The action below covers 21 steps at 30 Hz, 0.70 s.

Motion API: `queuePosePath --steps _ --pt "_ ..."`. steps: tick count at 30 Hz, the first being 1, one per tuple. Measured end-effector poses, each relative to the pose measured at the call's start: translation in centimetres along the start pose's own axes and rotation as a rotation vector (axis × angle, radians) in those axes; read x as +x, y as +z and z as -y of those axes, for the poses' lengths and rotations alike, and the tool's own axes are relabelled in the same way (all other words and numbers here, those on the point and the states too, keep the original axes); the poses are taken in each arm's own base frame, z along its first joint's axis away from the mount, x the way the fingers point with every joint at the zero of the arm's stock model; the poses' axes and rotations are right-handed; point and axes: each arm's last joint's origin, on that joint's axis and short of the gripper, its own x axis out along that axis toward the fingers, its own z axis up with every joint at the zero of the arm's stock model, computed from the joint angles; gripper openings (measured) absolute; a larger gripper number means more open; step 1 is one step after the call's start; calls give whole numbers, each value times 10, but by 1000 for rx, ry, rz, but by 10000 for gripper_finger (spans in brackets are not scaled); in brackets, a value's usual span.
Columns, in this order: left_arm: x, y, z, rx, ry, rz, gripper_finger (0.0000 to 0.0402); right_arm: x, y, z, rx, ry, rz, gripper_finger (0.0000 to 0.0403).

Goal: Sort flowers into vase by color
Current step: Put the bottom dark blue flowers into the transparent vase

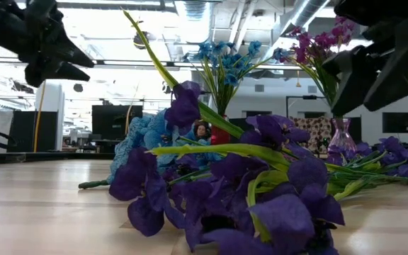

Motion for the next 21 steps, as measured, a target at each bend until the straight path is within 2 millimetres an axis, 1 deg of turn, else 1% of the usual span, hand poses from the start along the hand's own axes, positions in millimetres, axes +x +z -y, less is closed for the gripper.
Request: queuePosePath --steps 4,8,14,21 --pt "8 10 -2 35 -62 -3 194 -1 -2 -3 -9 36 -24 228" --pt "14 18 -7 47 -100 -6 194 -1 -5 -2 -17 28 -54 228" --pt "19 22 -15 43 -100 -28 194 -1 -11 -1 3 8 -111 228" --pt "21 23 -18 36 -95 -32 194 -4 -18 -5 -16 24 -172 228"
